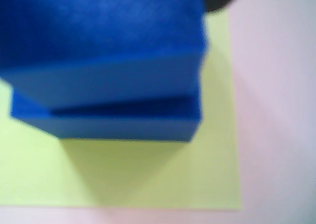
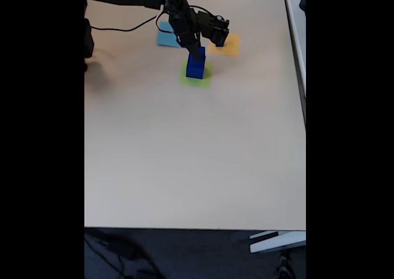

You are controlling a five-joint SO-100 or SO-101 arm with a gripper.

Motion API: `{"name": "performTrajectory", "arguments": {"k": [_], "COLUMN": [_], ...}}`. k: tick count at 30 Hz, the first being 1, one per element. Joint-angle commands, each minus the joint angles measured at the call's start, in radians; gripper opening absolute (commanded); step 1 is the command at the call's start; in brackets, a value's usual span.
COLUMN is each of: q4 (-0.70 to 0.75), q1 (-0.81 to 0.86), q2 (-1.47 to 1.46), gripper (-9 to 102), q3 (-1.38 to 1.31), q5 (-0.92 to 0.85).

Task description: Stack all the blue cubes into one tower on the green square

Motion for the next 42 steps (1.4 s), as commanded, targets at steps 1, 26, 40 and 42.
{"name": "performTrajectory", "arguments": {"k": [1, 26, 40, 42], "q4": [-0.017, -0.009, -0.009, -0.011], "q1": [0.009, -0.003, -0.005, -0.005], "q2": [0.064, 0.058, 0.058, 0.060], "gripper": [13, 12, 24, 27], "q3": [-0.009, -0.008, 0.003, 0.003], "q5": [0.015, 0.104, 0.104, 0.103]}}
